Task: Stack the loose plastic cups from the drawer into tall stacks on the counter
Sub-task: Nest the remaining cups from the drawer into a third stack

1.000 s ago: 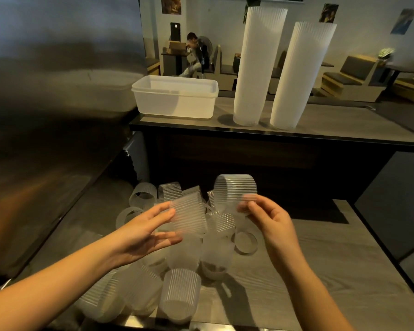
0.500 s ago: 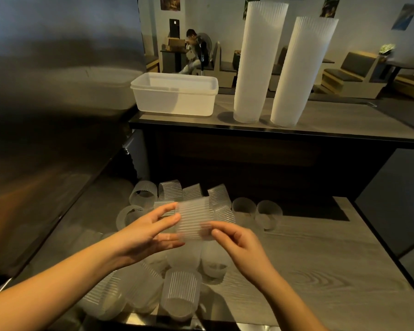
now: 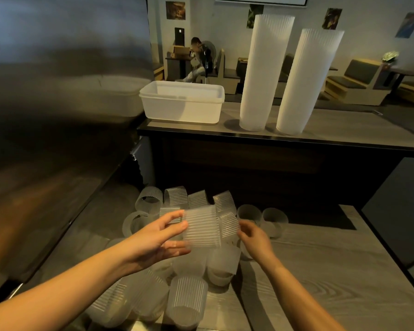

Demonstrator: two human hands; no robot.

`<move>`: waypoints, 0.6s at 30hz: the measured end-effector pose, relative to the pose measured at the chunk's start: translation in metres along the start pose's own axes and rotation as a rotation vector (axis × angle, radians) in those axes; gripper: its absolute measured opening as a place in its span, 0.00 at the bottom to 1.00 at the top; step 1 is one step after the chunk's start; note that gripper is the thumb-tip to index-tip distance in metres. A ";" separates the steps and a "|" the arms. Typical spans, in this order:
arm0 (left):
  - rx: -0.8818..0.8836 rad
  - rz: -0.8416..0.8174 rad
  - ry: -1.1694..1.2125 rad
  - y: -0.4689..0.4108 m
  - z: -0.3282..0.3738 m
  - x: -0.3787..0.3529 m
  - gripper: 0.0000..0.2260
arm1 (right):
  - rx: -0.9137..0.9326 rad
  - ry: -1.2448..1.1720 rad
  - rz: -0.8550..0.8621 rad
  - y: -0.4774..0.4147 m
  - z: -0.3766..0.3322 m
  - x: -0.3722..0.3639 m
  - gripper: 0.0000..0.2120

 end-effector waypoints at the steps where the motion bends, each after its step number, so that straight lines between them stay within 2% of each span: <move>1: 0.000 0.000 0.001 0.000 0.000 0.000 0.22 | 0.007 0.003 0.012 -0.002 0.001 -0.001 0.17; 8: -0.008 -0.006 0.024 0.000 0.000 0.001 0.21 | 0.055 -0.079 0.131 0.003 -0.008 0.013 0.10; 13: -0.024 0.023 0.053 -0.002 0.000 0.003 0.19 | 0.143 -0.359 0.276 0.022 -0.050 0.048 0.08; 18: -0.032 0.082 0.101 -0.005 0.002 0.010 0.31 | 0.246 -0.545 0.250 0.053 -0.091 0.061 0.09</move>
Point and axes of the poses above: each hand's wrist, its own y-axis away from the middle knuckle, its own x-axis out of the back of the hand, z = x × y, the point moved 6 cm from there along -y, towards the middle knuckle, and after that the axes turned 8 degrees about x, right-handed, at the moved point
